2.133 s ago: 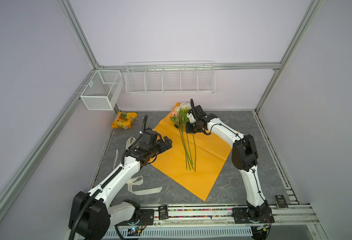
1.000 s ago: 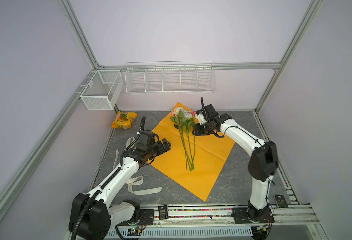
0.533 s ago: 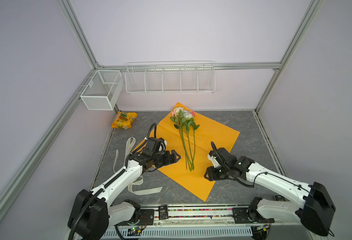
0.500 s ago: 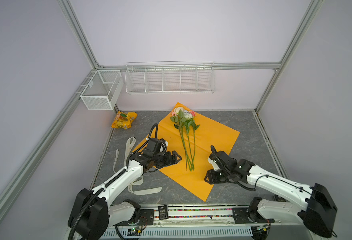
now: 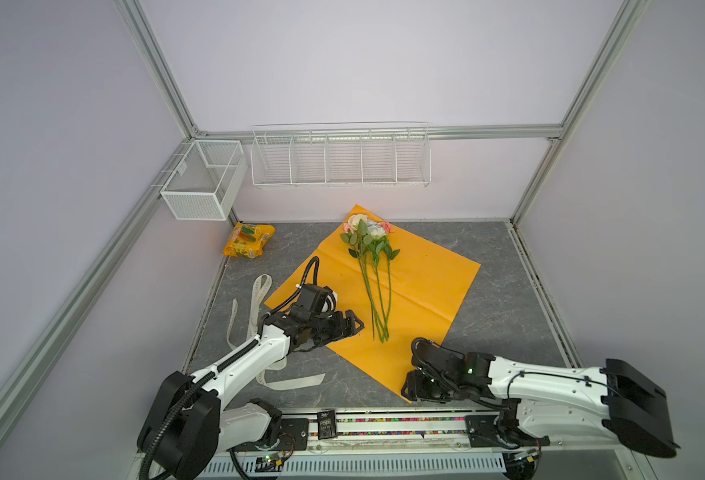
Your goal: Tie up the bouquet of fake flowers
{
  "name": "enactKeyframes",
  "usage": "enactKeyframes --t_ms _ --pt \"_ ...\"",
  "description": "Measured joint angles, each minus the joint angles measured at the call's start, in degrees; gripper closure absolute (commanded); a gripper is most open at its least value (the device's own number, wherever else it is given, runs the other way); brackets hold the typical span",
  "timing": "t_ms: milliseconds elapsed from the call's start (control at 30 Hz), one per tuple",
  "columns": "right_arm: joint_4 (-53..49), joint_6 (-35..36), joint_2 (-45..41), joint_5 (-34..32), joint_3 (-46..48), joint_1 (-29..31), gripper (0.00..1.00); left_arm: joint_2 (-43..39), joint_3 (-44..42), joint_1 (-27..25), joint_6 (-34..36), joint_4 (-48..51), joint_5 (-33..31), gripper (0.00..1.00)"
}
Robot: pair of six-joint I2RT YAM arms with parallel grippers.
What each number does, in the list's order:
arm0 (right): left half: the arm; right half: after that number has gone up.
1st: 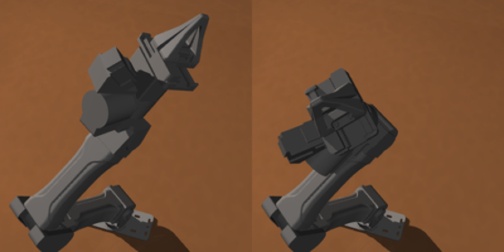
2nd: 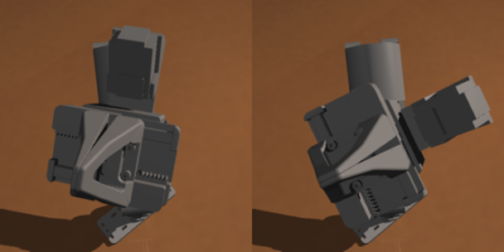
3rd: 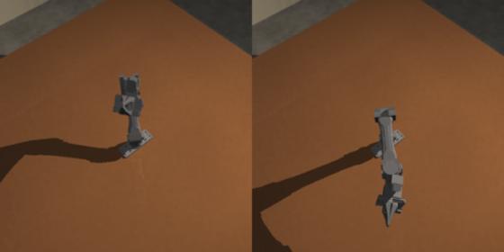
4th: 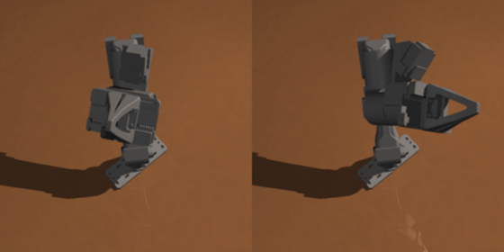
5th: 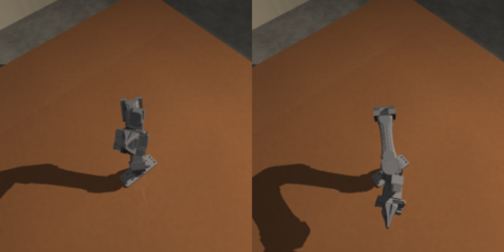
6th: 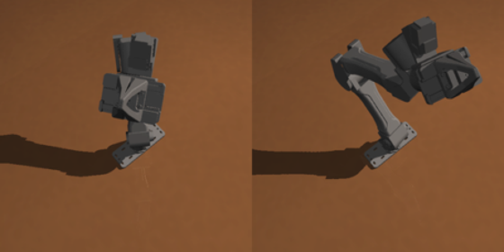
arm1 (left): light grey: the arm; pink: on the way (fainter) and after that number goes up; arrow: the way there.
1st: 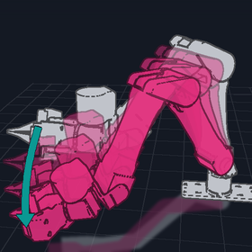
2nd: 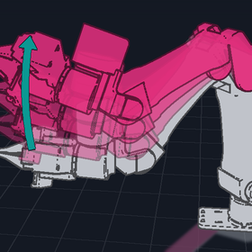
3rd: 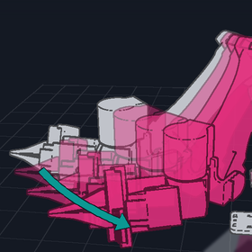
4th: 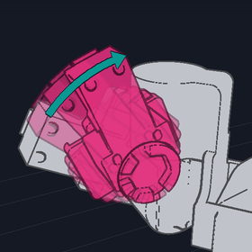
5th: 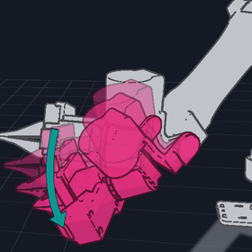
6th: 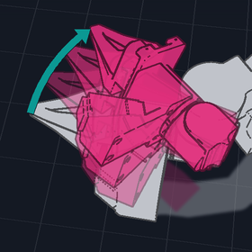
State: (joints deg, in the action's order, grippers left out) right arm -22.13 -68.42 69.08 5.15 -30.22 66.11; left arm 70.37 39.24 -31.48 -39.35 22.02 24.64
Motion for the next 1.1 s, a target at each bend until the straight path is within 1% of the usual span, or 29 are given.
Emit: enactKeyframes --t_ms 133,233,300,333,400,567,767,933,1033,1100 --pt "2.34 -0.9 3.63 0.02 -1.27 0.0 0.42 1.97 0.0 0.0 -0.04 -0.72 0.57 0.1" --pt "4.15 -1.25 4.5 0.02 -1.53 -0.26 0.42 3.28 0.0 0.0 -0.04 -0.74 0.81 0.09" --pt "5.35 -1.49 4.83 0.0 -1.53 -0.74 0.37 3.58 0.0 0.0 -0.04 -0.81 0.9 0.09" --pt "6.21 -1.44 4.96 -0.04 -1.51 -1.16 0.36 3.61 0.0 0.0 -0.04 -0.85 0.9 0.09" --pt "8.09 -1.25 5.31 -0.76 -1.49 -2.1 0.3 3.61 0.0 0.0 -0.04 -1.05 0.92 0.08" --pt "14.95 0.79 6.88 -3.89 -1.49 -4.92 0.26 3.43 0.0 0.0 0.13 -0.96 0.87 0.05" --pt "20.76 4.35 10.91 -6.1 -2.95 -6.4 0.24 -1.09 0.0 -0.04 0.39 0.61 -0.7 0.03" --pt "24.09 6.82 14.1 -5.25 -5.53 -8.59 0.24 -6.08 0.0 -0.04 0.94 2.21 -1.27 0.08" --pt "25.29 7.43 15.37 -4.87 -5.9 -10.32 0.24 -7.28 -0.61 -0.04 0.7 4.04 -1.16 0.11" --pt "25.53 7.72 15.37 -4.7 -5.9 -10.75 0.24 -7.98 -2.45 -0.04 -0.44 4.63 -0.55 0.12"
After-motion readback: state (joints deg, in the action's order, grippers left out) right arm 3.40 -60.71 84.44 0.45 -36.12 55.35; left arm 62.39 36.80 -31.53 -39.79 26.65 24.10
